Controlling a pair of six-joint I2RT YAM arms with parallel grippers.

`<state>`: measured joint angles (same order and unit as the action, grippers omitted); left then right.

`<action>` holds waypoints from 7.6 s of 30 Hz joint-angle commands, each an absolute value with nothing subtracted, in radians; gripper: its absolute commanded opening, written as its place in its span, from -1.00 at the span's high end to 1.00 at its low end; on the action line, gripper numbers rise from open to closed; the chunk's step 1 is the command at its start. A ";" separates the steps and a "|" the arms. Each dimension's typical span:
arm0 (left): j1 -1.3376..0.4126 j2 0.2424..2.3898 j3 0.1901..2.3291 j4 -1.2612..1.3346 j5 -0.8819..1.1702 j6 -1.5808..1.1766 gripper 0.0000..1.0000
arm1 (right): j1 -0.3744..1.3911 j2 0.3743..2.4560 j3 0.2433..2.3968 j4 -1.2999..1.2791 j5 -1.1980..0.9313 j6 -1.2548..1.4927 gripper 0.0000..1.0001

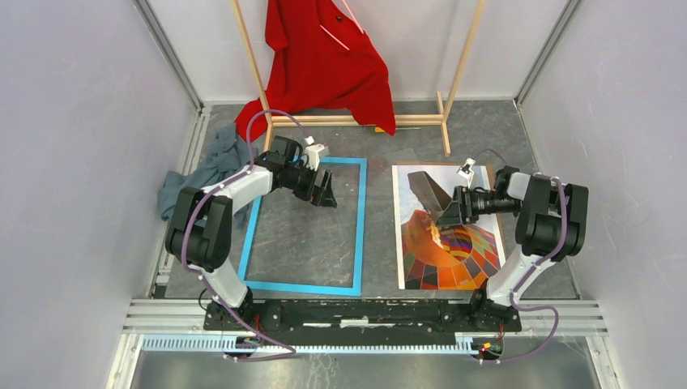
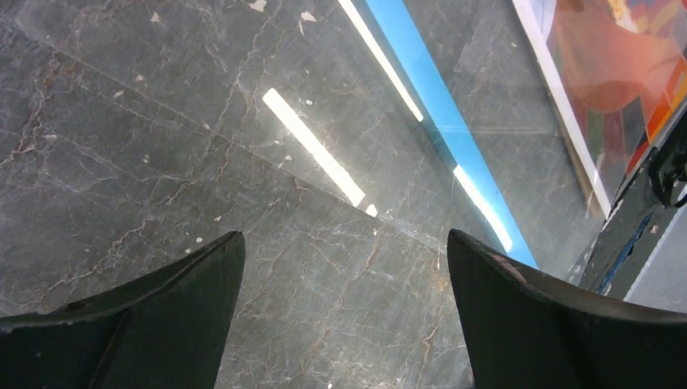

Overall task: Take the photo out of the frame
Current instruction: Place the photo frame item in the photo frame.

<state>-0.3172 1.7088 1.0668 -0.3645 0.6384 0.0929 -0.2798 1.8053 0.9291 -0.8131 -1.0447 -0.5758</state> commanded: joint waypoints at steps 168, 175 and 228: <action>0.209 2.173 1.581 -1.281 0.693 0.582 0.83 | -0.120 1.763 0.931 -0.972 -1.066 -0.835 -0.96; 0.221 2.160 1.594 -1.262 0.686 0.563 -0.07 | -0.124 1.768 0.933 -0.976 -1.069 -0.841 -0.96; -0.373 1.420 1.508 -0.622 0.070 0.278 -1.00 | -0.232 1.066 0.737 -0.298 -0.267 -0.416 -0.96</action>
